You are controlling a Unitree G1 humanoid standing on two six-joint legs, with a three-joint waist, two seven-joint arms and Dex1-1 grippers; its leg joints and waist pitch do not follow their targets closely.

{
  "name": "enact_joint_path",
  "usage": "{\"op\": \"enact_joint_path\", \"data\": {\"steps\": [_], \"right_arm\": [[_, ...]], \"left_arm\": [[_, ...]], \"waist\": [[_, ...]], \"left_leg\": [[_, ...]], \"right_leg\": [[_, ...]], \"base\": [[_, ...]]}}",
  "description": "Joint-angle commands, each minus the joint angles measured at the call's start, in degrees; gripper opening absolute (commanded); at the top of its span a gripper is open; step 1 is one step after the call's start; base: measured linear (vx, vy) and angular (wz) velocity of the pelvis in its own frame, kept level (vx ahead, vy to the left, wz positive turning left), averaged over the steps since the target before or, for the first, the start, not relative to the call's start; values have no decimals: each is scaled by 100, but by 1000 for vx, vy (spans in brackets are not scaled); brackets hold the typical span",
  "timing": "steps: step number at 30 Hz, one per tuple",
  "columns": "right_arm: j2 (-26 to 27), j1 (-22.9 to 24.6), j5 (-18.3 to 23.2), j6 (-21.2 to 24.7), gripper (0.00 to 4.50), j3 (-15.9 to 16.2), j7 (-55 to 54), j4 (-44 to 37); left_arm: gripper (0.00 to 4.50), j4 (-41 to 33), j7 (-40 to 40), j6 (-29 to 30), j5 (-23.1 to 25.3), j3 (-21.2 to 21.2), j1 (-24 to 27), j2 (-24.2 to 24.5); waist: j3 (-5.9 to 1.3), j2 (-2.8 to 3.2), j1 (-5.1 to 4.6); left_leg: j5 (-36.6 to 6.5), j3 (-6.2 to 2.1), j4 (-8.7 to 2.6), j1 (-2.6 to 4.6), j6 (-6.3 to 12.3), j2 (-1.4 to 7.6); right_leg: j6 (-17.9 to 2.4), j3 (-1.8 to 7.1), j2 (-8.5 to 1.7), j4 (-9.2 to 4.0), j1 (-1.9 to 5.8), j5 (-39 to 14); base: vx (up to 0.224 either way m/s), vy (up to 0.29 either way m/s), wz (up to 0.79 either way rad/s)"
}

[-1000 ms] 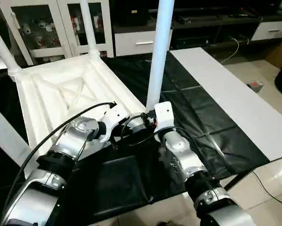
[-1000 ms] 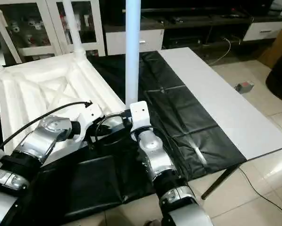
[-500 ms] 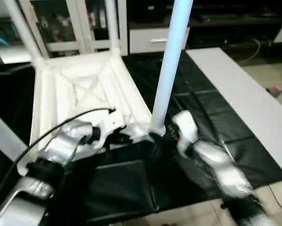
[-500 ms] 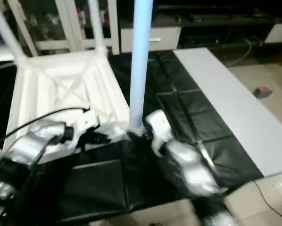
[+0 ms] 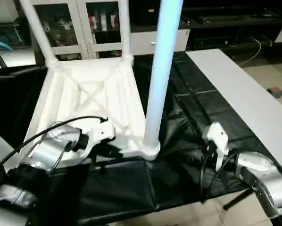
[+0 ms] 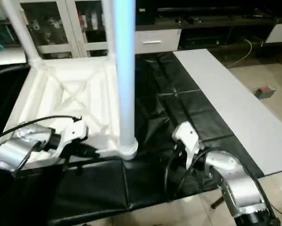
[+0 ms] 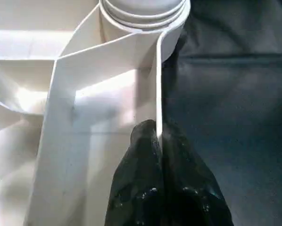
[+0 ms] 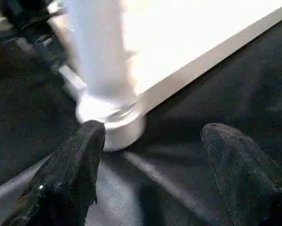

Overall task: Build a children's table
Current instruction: Rotate leg to tighten

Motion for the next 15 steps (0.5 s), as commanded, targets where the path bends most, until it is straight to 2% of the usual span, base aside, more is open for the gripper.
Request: {"op": "enact_joint_path", "data": {"steps": [1,3,4,5,6,7,8,9,11,12,14,15], "right_arm": [[28,-58,79,143,352,-107,-150,-171],[78,-28,79,200,352,-103,-161,-267],[106,-7,94,223,355,-115,-169,-311],[128,19,123,250,355,-130,-171,-349],[136,52,135,258,355,-131,-170,-389],[142,110,160,268,355,-130,-183,-441],[142,133,173,271,355,-130,-196,-456],[139,165,188,279,355,-133,-213,-488],[145,235,212,299,355,-156,-262,-567],[159,284,257,346,355,-200,-319,-646],[196,382,341,436,355,-289,-396,-821],[216,409,342,461,355,-319,-432,-870]], "left_arm": [[0,136,221,-182,332,-209,47,-65],[0,332,602,-42,364,-55,-90,-223],[27,312,648,75,323,-8,-118,-245],[55,251,684,180,286,33,-134,-255],[55,174,742,243,227,103,-132,-276],[57,-76,746,378,86,223,-68,-269],[67,-217,711,444,18,266,-22,-248],[95,-403,735,506,-78,348,51,-233],[98,-814,777,532,-306,544,224,-211],[103,-1112,862,506,-491,729,346,-228],[119,-1643,933,499,-749,991,579,-199],[119,-1788,969,555,-796,1060,643,-184]], "waist": [[-302,31,-21],[-292,38,-9],[-289,37,16],[-291,10,28],[-288,23,27],[-281,-23,11],[-286,7,14],[-280,-1,-3],[-293,-10,-12],[-306,-37,-12],[-299,-56,3],[-298,-34,-5]], "left_leg": [[-2027,-76,-467,59,67,223],[-2058,-51,-458,90,90,220],[-2146,-42,-447,122,78,220],[-2114,-55,-453,100,82,220],[-2079,-69,-469,71,77,223],[-2083,-80,-480,41,78,222],[-2100,-90,-481,58,67,226],[-2116,-96,-482,41,64,226],[-2069,-108,-486,12,61,235],[-1998,-105,-480,7,73,240],[-1872,-92,-483,-10,132,264],[-1867,-73,-474,5,157,248]], "right_leg": [[-1125,223,-247,-404,201,-1942],[-1111,228,-243,-423,175,-2052],[-1083,232,-249,-440,152,-2250],[-1025,233,-265,-440,173,-2389],[-982,228,-274,-434,195,-2449],[-851,214,-275,-458,203,-2639],[-787,215,-289,-472,186,-2778],[-768,208,-288,-484,176,-2849],[-760,205,-294,-470,190,-2784],[-782,209,-298,-457,193,-2684],[-883,219,-292,-427,186,-2428],[-912,213,-257,-416,160,-2322]], "base": [[0,0,0],[0,0,0],[0,0,0],[0,0,0],[0,0,0],[0,0,0],[0,0,0],[0,0,0],[0,0,0],[0,0,0],[0,0,0],[0,0,0]]}}
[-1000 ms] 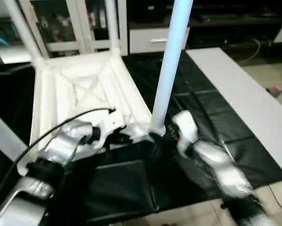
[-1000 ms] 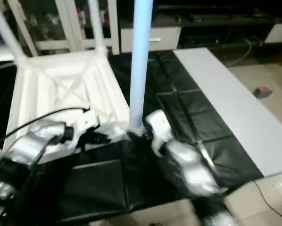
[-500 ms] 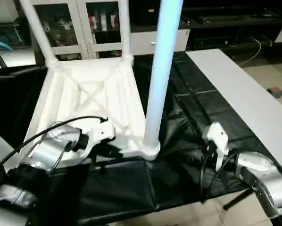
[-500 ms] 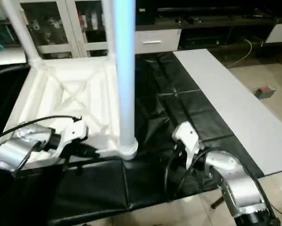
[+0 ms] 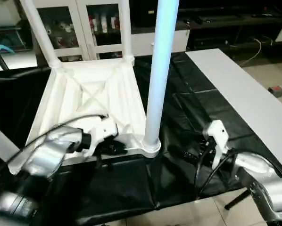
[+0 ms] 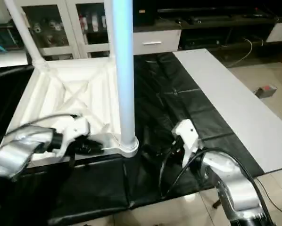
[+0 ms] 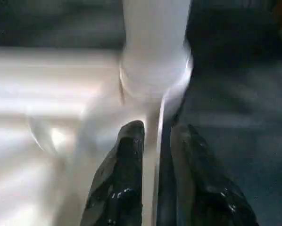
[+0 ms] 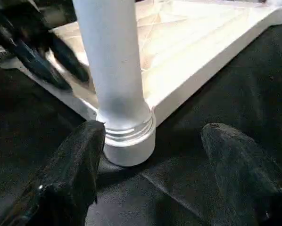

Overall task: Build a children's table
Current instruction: Rotate leg to tighten

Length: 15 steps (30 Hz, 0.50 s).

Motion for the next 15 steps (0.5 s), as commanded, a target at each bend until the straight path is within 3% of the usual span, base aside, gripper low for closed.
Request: {"op": "enact_joint_path", "data": {"steps": [1,2,3,4,6,7,8,9,10,11,13,15], "right_arm": [[50,91,168,176,355,-231,-155,-393],[52,98,173,181,355,-236,-161,-408],[106,188,238,250,355,-320,-301,-597],[162,265,271,287,355,-372,-434,-740],[192,309,281,291,355,-393,-498,-804],[333,415,155,201,355,-434,-816,-922],[445,513,53,63,355,-444,-1007,-1030],[500,554,6,24,355,-455,-1109,-1079],[680,688,-143,-100,355,-495,-1437,-1246],[750,760,-238,-182,355,-482,-1557,-1318],[856,873,-389,-304,355,-453,-1742,-1428],[1097,961,-416,-322,355,-488,-2040,-1435]], "left_arm": [[119,-749,195,370,-402,462,202,64],[119,-786,206,397,-422,484,215,64],[119,-1276,334,744,-716,794,391,49],[119,-1625,527,905,-916,1095,541,-35],[119,-1784,640,947,-999,1247,622,-96],[119,-2205,1115,889,-1260,1660,940,-412],[119,-2507,1577,881,-1187,1826,1277,-701],[119,-2608,1777,818,-1110,1870,1423,-819],[119,-2934,2444,603,-821,1989,1909,-1203],[119,-3033,2687,518,-731,2005,2156,-1386],[119,-3170,3049,424,-616,2013,2546,-1667],[119,-3184,3680,644,-420,1994,2937,-2081]], "waist": [[-298,-81,3],[-296,-61,28],[-292,-82,26],[-300,-40,27],[-299,-39,22],[-305,-28,12],[-301,69,27],[-300,16,4],[-288,10,-3],[-281,-15,-19],[-269,-3,-20],[-250,-59,-23]], "left_leg": [[-1835,-70,-479,43,173,229],[-1725,-75,-485,35,175,246],[-1686,-65,-483,39,176,249],[-1606,-68,-483,34,164,252],[-1581,-60,-476,29,174,241],[-1539,-53,-468,21,159,233],[-1571,-63,-468,13,126,241],[-1569,-58,-470,3,138,250],[-1637,-63,-471,-18,151,240],[-1661,-54,-466,-30,163,225],[-1784,-62,-474,-32,137,226],[-2012,-65,-481,-5,108,210]], "right_leg": [[-914,213,-250,-415,192,-2283],[-944,227,-278,-388,214,-2165],[-942,227,-266,-379,207,-2148],[-1004,222,-250,-348,210,-1969],[-1017,217,-230,-361,203,-1853],[-1037,214,-230,-361,219,-1689],[-1061,214,-239,-343,220,-1641],[-1033,209,-237,-374,231,-1607],[-942,201,-235,-391,238,-1792],[-807,203,-223,-430,228,-1993],[-622,202,-218,-473,213,-2315],[-401,198,-205,-530,168,-2822]], "base": [[0,0,0],[0,0,0],[0,0,0],[0,0,0],[0,0,0],[0,0,0],[0,0,0],[0,0,0],[0,0,0],[0,0,0],[0,0,0],[0,0,0]]}}
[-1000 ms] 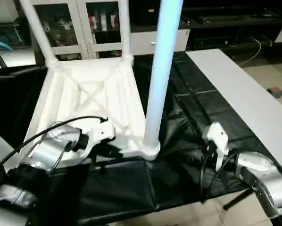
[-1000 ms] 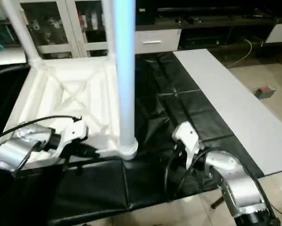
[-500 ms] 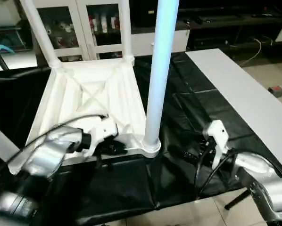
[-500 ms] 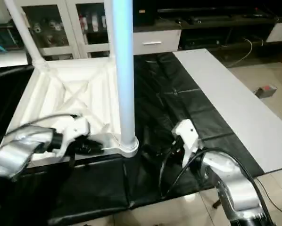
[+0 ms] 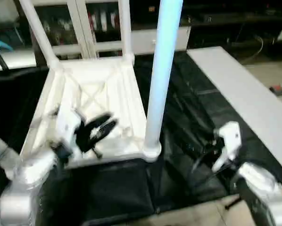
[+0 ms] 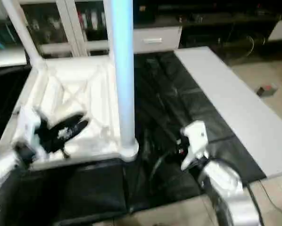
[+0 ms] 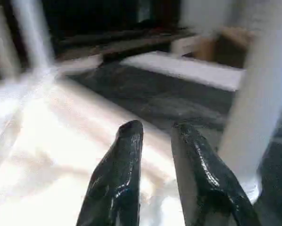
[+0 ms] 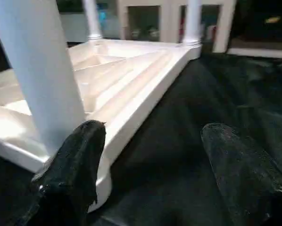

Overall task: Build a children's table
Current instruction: Rotate leg to tighten

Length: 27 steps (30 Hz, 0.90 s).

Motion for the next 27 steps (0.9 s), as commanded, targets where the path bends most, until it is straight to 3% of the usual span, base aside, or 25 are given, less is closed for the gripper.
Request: {"op": "enact_joint_path", "data": {"steps": [1,2,3,5,6,7,8,9,10,11,12,13,15,16,17,18,19,20,21,22,23,24,25,26,27], "right_arm": [[262,-18,46,23,355,-118,-352,-17],[291,-40,62,34,355,-111,-368,13],[291,-40,62,34,355,-111,-368,13],[267,-141,-51,45,355,21,-367,135],[267,-141,-51,45,355,21,-367,135],[279,-180,-72,51,355,45,-378,178],[283,-204,-84,57,355,54,-385,203],[284,-246,-135,39,355,72,-403,247],[284,-246,-135,39,355,72,-403,247],[302,-262,-182,39,355,63,-454,265],[311,-269,-220,29,355,59,-483,285],[315,-257,-255,0,355,59,-514,310],[304,-216,-279,-33,355,52,-547,348],[296,-202,-292,-57,355,53,-550,368],[257,-171,-405,-136,355,94,-570,442],[246,-163,-435,-158,355,107,-576,463],[243,-158,-447,-170,355,118,-577,486],[260,-169,-483,-188,355,128,-596,520],[284,-188,-496,-188,355,130,-611,543],[308,-218,-516,-186,355,137,-631,574],[316,-243,-530,-186,355,148,-642,601],[327,-271,-489,-154,355,162,-620,638],[333,-278,-469,-142,355,169,-612,650],[345,-313,-491,-157,355,182,-637,703],[349,-328,-501,-163,355,189,-642,725]], "left_arm": [[119,-27,841,-3,355,106,31,-366],[119,8,944,-40,386,120,19,-436],[119,8,944,-40,386,120,19,-436],[119,263,1168,-117,572,62,-153,-455],[119,263,1168,-117,572,62,-153,-455],[119,345,1257,-159,627,22,-214,-469],[119,386,1304,-184,656,-7,-248,-477],[119,437,1381,-278,746,-84,-309,-463],[119,437,1381,-278,746,-84,-309,-463],[119,446,1456,-287,798,-122,-331,-488],[119,480,1562,-315,929,-180,-360,-493],[119,527,1661,-338,1018,-244,-387,-520],[119,546,1720,-389,1044,-313,-385,-566],[119,553,1744,-415,1055,-339,-381,-582],[119,561,1760,-477,1073,-371,-367,-592],[119,566,1769,-522,1084,-381,-362,-595],[119,570,1780,-563,1084,-390,-354,-604],[119,577,1822,-605,1106,-400,-345,-604],[119,584,1850,-615,1123,-412,-342,-599],[119,590,1888,-600,1157,-435,-344,-586],[119,600,1943,-622,1217,-452,-350,-576],[119,612,2023,-638,1294,-470,-358,-567],[119,607,2060,-621,1319,-472,-356,-567],[119,603,2166,-591,1426,-477,-370,-556],[119,602,2203,-588,1453,-474,-375,-556]], "waist": [[-214,-28,-17],[-210,-65,-25],[-210,-52,-5],[-184,-91,-36],[-184,-76,-34],[-217,-79,-33],[-254,-65,-33],[-279,-64,-30],[-391,-45,-20],[-554,-51,-53],[-610,-34,-29],[-622,-54,-23],[-501,-30,-31],[-357,22,-124],[-208,86,-247],[-143,222,-62],[-50,173,487],[-118,-5,561],[-251,-207,413],[40,-503,270],[-16,-364,378],[-33,-367,455],[-89,-322,440],[-73,-170,419],[-188,-21,330]], "left_leg": [[-2142,-74,-471,33,105,182],[-2270,-80,-458,63,74,178],[-2312,-88,-454,84,62,170],[-2487,-117,-476,52,23,151],[-2380,-124,-479,25,31,148],[-1943,-113,-452,-34,102,153],[-1167,-94,-427,-158,278,148],[-849,-67,-394,-187,397,140],[125,-31,-251,-252,758,81],[1588,-25,-24,-390,1298,-67],[2173,-36,28,-416,1560,-92],[1417,-2,108,-517,1999,-103],[-317,6,23,-478,1751,6],[-2104,-32,-62,-299,1169,99],[-3877,-148,-287,-154,499,303],[-4821,-221,-979,-521,240,688],[-5541,291,-1208,-948,-273,509],[-4752,512,-1003,-799,-150,531],[-3828,468,-524,-420,-357,485],[-1365,-39,1372,186,-129,-48],[-510,-421,1188,-533,192,-257],[-516,-499,944,-465,70,-209],[-1146,-481,419,-36,-189,11],[-1528,-702,-74,-177,442,75],[-1789,-862,-164,-40,609,199]], "right_leg": [[-369,206,-207,-561,126,-3039],[-267,197,-193,-601,91,-3216],[-217,192,-188,-614,76,-3283],[-28,167,-171,-633,86,-3459],[-11,171,-167,-638,82,-3358],[-119,188,-157,-617,76,-2812],[-398,179,-108,-557,73,-1833],[-557,163,-81,-533,50,-1413],[-916,120,-20,-452,-44,-228],[-1217,38,38,-296,-97,1410],[-1317,-16,84,-248,-154,2002],[-1312,-79,33,-454,-260,1146],[-1030,-140,-19,-683,-329,-1155],[-440,-306,-2,-827,-390,-3194],[323,-622,169,-766,-375,-4017],[237,-519,251,413,103,-3294],[-190,-523,248,1252,455,-2163],[-136,21,128,1397,497,-2817],[228,317,-81,1086,298,-4400],[490,675,-685,-755,-928,-7635],[299,1100,-664,-501,90,-7014],[197,1008,-619,-350,244,-6263],[-170,753,-365,-129,124,-4711],[-869,196,-159,136,285,-2726],[-1098,84,-93,225,279,-2101]], "base": [[0,0,0],[0,0,0],[0,0,0],[0,0,0],[0,0,0],[0,0,0],[0,0,0],[0,0,0],[0,0,0],[0,0,0],[-85,28,0],[-72,20,-1],[-103,33,1],[-161,36,-4],[-148,2,-11],[-148,2,-11],[-191,-5,7],[-158,-81,15],[-158,-81,15],[-39,-142,8],[0,0,0],[0,0,0],[0,0,0],[-146,3,63],[-146,3,63]]}}
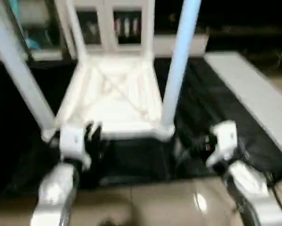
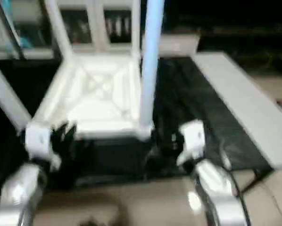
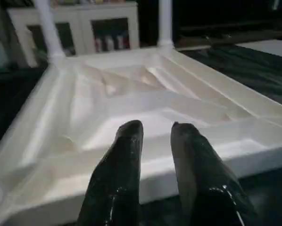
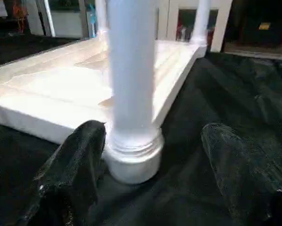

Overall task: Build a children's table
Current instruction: Rotate leg to tighten

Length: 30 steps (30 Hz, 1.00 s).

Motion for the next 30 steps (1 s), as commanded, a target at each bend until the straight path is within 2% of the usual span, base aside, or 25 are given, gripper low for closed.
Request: {"op": "enact_joint_path", "data": {"steps": [1,2,3,4,6,7,8,9,10,11,12,13,14,15,16,17,18,19,20,22,25,26,27,28,30], "right_arm": [[-12,-133,-108,-48,355,67,-12,73],[-7,-138,-119,-60,355,73,-11,85],[-1,-143,-131,-73,355,79,-9,97],[43,-166,-122,-105,355,60,-33,131],[115,-214,-52,-117,355,9,-79,176],[188,-228,64,-76,355,-41,-90,171],[206,-229,91,-60,355,-52,-90,164],[171,-214,79,-107,355,8,-8,164],[133,-194,76,-167,355,82,93,155],[127,-186,90,-186,355,105,132,145],[124,-175,114,-209,355,133,182,128],[125,-177,139,-208,355,158,227,107],[126,-178,155,-208,355,173,256,94],[136,-187,179,-215,355,212,325,56],[145,-218,217,-188,355,262,400,-4],[155,-239,239,-189,355,290,441,-43],[166,-255,249,-193,355,309,457,-72],[190,-284,248,-181,355,319,418,-89],[190,-284,248,-181,355,319,418,-89],[212,-288,175,-179,355,280,268,14],[240,-288,96,-185,355,267,193,94],[240,-288,96,-185,355,267,193,94],[246,-296,80,-199,355,259,188,94],[251,-302,79,-199,355,252,182,91],[263,-317,80,-203,355,215,152,90]], "left_arm": [[119,-8,159,15,121,14,21,24],[119,-11,172,11,134,10,22,36],[119,-13,185,8,146,6,23,47],[119,-23,201,18,183,-9,25,79],[119,-31,231,-19,260,-34,33,116],[119,-33,322,37,176,58,25,39],[119,-36,348,80,134,94,17,15],[119,-30,410,54,202,120,8,51],[119,-23,465,34,277,156,-13,118],[119,-22,480,41,288,181,-27,146],[140,-21,497,59,294,219,-47,185],[151,-28,379,96,127,278,-73,220],[151,-32,305,120,22,315,-89,242],[155,-52,145,145,-242,424,-139,272],[170,-95,14,194,-427,510,-204,324],[170,-131,-38,241,-496,545,-242,348],[194,-164,-72,281,-534,560,-271,362],[194,-226,-101,334,-571,539,-312,368],[199,-226,-101,334,-571,539,-312,368],[221,-136,231,307,-260,444,-410,300],[240,-3,282,230,-166,375,-502,348],[240,-3,282,230,-166,375,-502,348],[240,47,273,274,-226,369,-545,372],[240,66,266,290,-242,369,-563,378],[240,72,257,310,-262,367,-582,375]], "waist": [[-227,316,-271],[-180,375,-333],[-166,339,-375],[-138,349,-380],[-133,331,-360],[-187,150,-378],[-182,62,-327],[-158,-94,-293],[-174,-313,-70],[-163,-306,-28],[-156,-307,63],[-195,-304,43],[-293,-150,67],[-336,-109,23],[-339,-6,21],[-326,40,-28],[-312,28,-42],[-316,56,-44],[-295,63,-58],[-256,50,-33],[-253,101,-35],[-259,73,-30],[-265,72,12],[-268,18,83],[-284,-16,182]], "left_leg": [[-2464,-1005,-1036,152,658,651],[-2927,-1188,-1203,127,575,659],[-3285,-1334,-1289,173,522,645],[-3832,-1589,-1421,217,320,581],[-4027,-1703,-1511,99,100,270],[-3651,-1465,-1382,256,216,477],[-2787,-1188,-1103,193,518,168],[-2222,-862,-640,103,500,-134],[-197,-203,282,-160,463,-257],[209,-188,183,-253,375,-245],[176,-157,-98,-168,428,-132],[146,-155,-236,-113,467,-85],[330,-183,-478,-15,511,72],[302,-212,-562,44,590,167],[246,-241,-604,87,592,271],[34,-302,-683,121,606,463],[-152,-327,-729,153,613,545],[-436,-352,-761,246,636,657],[-527,-330,-786,238,644,672],[-609,-88,-764,210,465,539],[-737,-42,-844,236,343,612],[-701,-1,-819,186,398,563],[-586,50,-762,148,525,501],[-453,74,-584,91,752,448],[-299,33,-286,-17,939,444]], "right_leg": [[-1153,-134,-70,-390,243,-166],[-1028,-193,24,-239,289,-261],[-925,-191,100,-129,241,-437],[-764,-87,210,118,141,-715],[-721,71,237,174,192,-873],[-744,324,45,-55,137,-808],[-1295,559,-233,-749,159,-1066],[-1737,728,-488,-1228,140,-1492],[-1266,944,-791,-1461,447,-2542],[-697,886,-721,-1370,469,-2346],[51,992,-614,-1269,440,-1746],[247,928,-553,-1178,507,-1293],[343,722,-427,-1056,553,5],[506,581,-261,-940,496,975],[458,532,-305,-904,446,1271],[286,481,-383,-876,422,1494],[172,466,-415,-876,399,1428],[-180,476,-503,-864,366,1337],[-367,475,-531,-865,365,1298],[-860,475,-518,-975,376,860],[-891,441,-532,-1000,380,369],[-930,488,-597,-1009,418,378],[-1044,555,-702,-1047,436,369],[-1134,713,-947,-1169,476,220],[-1185,947,-1315,-1312,549,-19]], "base": [[-118,4,72],[-75,45,56],[-75,45,56],[-55,3,57],[-47,-61,61],[-51,-138,44],[-49,-213,29],[-49,-213,29],[-60,-206,8],[-4,-176,-7],[-4,-176,-7],[19,-154,1],[-15,-115,2],[-15,-115,2],[-13,-87,0],[0,0,0],[0,0,0],[0,0,0],[0,0,0],[0,0,0],[0,0,0],[-12,58,-2],[-12,58,-2],[-16,62,1],[-11,78,5]]}}
